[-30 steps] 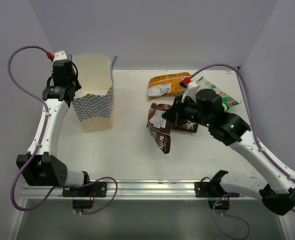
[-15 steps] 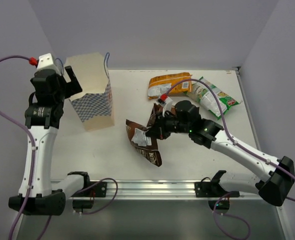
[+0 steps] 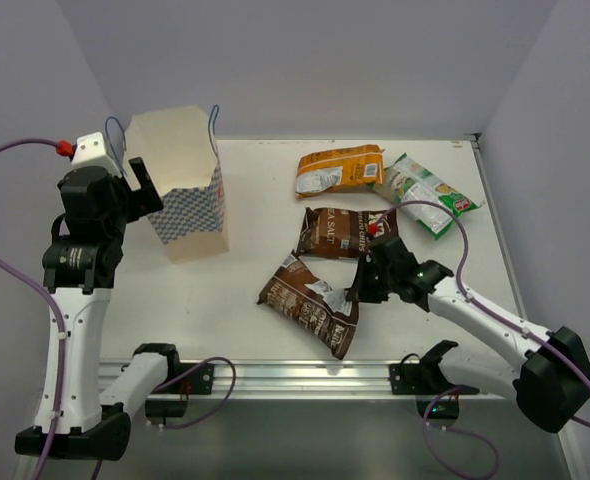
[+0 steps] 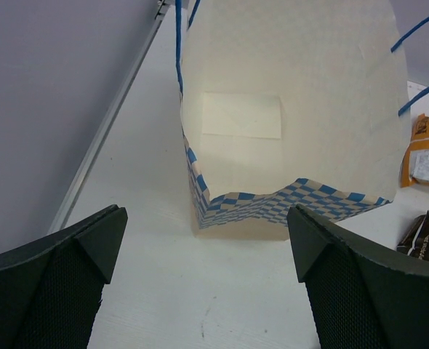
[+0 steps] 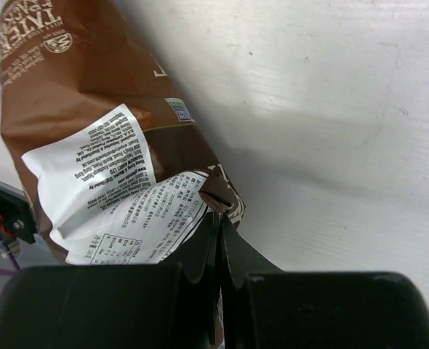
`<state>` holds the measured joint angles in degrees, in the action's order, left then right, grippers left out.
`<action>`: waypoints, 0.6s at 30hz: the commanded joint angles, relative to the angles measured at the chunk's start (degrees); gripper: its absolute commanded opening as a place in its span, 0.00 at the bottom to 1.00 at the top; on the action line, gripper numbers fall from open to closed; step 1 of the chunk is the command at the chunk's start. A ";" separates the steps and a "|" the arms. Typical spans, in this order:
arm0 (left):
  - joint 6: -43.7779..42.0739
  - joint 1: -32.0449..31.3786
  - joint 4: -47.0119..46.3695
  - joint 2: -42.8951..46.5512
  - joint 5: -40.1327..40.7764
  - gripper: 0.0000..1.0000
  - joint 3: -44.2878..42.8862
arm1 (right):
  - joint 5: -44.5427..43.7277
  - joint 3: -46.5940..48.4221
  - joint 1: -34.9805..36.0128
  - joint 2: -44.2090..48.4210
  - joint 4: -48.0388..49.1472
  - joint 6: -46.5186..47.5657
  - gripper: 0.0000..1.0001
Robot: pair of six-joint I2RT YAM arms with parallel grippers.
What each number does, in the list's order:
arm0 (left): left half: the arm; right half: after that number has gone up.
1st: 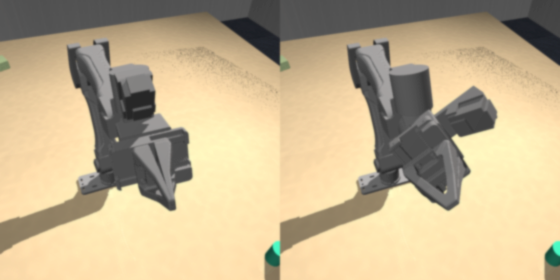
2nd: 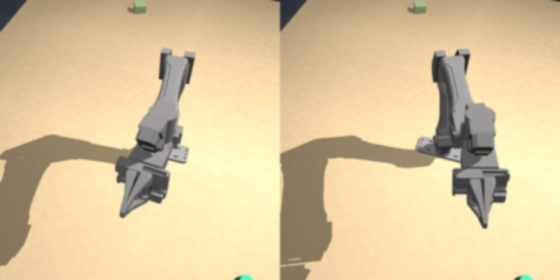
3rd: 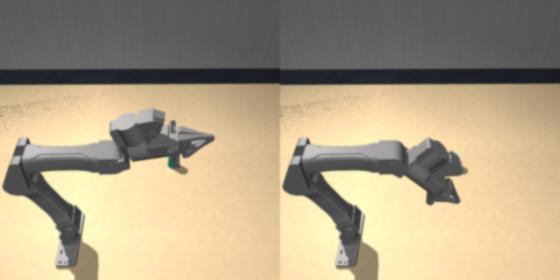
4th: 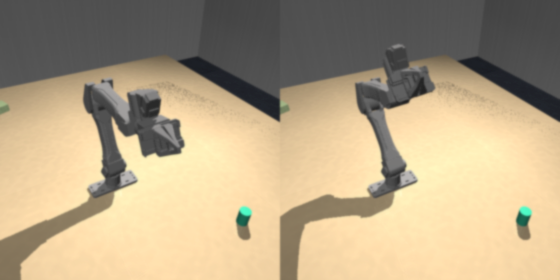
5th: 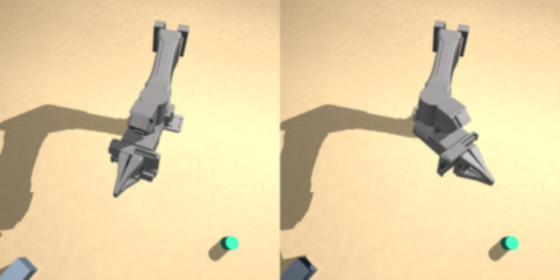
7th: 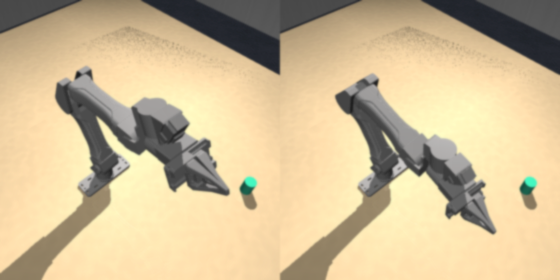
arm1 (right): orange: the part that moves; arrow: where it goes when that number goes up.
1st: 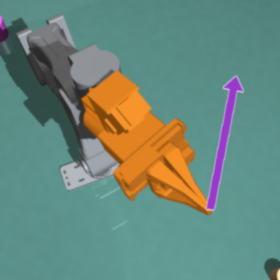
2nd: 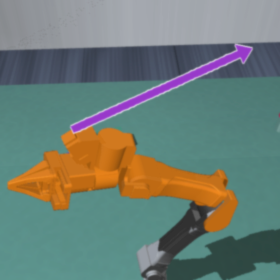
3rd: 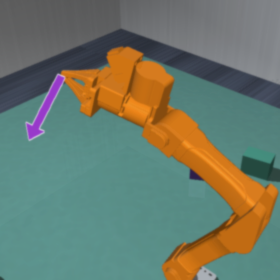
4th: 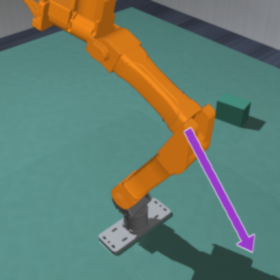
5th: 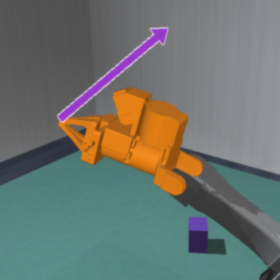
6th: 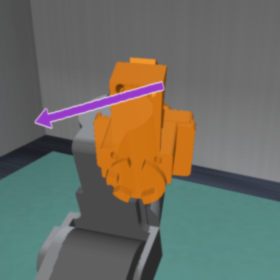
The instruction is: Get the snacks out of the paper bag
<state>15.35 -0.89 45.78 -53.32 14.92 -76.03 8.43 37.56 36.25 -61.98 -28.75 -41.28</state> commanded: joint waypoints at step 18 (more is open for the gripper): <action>0.72 -0.61 1.33 3.57 -1.91 1.00 -2.29 | -18.42 35.46 -0.04 2.46 -16.50 19.82 0.98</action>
<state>15.46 -0.91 46.00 -51.29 12.67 -77.54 -0.40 66.78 36.32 -64.49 -39.59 -27.33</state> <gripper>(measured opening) 0.997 0.947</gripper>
